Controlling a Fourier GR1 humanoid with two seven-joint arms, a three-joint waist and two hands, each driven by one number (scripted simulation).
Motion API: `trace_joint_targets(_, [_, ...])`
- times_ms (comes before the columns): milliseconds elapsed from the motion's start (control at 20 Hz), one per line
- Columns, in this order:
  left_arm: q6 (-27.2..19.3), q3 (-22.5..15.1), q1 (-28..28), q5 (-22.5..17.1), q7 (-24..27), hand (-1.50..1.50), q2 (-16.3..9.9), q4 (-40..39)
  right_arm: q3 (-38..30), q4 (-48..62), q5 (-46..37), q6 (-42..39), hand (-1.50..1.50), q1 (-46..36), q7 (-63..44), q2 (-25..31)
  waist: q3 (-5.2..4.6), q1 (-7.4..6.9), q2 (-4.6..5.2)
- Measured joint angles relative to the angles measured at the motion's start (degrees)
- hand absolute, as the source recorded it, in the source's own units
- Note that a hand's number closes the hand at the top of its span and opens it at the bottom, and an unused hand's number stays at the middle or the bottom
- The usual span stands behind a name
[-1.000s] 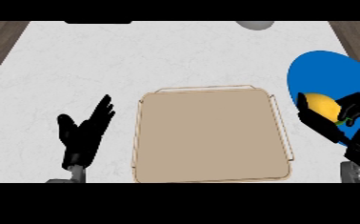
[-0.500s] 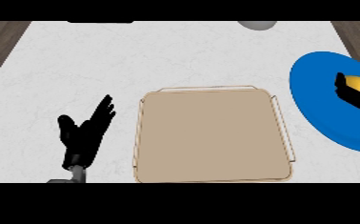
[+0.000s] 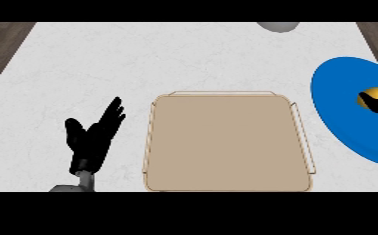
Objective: Pick the lemon from the tray and place it in the plate
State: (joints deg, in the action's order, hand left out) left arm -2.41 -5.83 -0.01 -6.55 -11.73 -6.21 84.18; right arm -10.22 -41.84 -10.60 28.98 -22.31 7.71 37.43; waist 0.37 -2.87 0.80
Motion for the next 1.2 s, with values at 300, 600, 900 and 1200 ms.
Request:
trace_joint_targets(300, [-0.14,-0.49,-0.67,0.77,0.57,0.0,0.69,-1.17,-2.8,12.01,2.72,-7.52,-1.5,-7.24,9.69,-0.48,0.22,-0.11,0.1])
trace_joint_targets(600, [0.62,0.52,-0.03,0.11,0.65,0.0,-0.17,-0.72,-10.65,16.92,9.9,-11.73,-1.5,-9.94,21.58,-1.02,0.23,0.52,-0.11])
trace_joint_targets(900, [0.29,1.09,-0.27,-0.06,-0.67,0.0,-0.09,-0.5,-16.98,23.12,15.38,-18.99,-1.5,-10.61,26.87,2.28,0.09,1.14,-0.28])
trace_joint_targets(1200, [-0.04,1.51,0.45,0.25,-0.29,0.0,0.05,-0.34,-19.36,26.41,18.38,-33.77,-1.5,-5.57,30.76,6.62,0.0,1.91,-0.53])
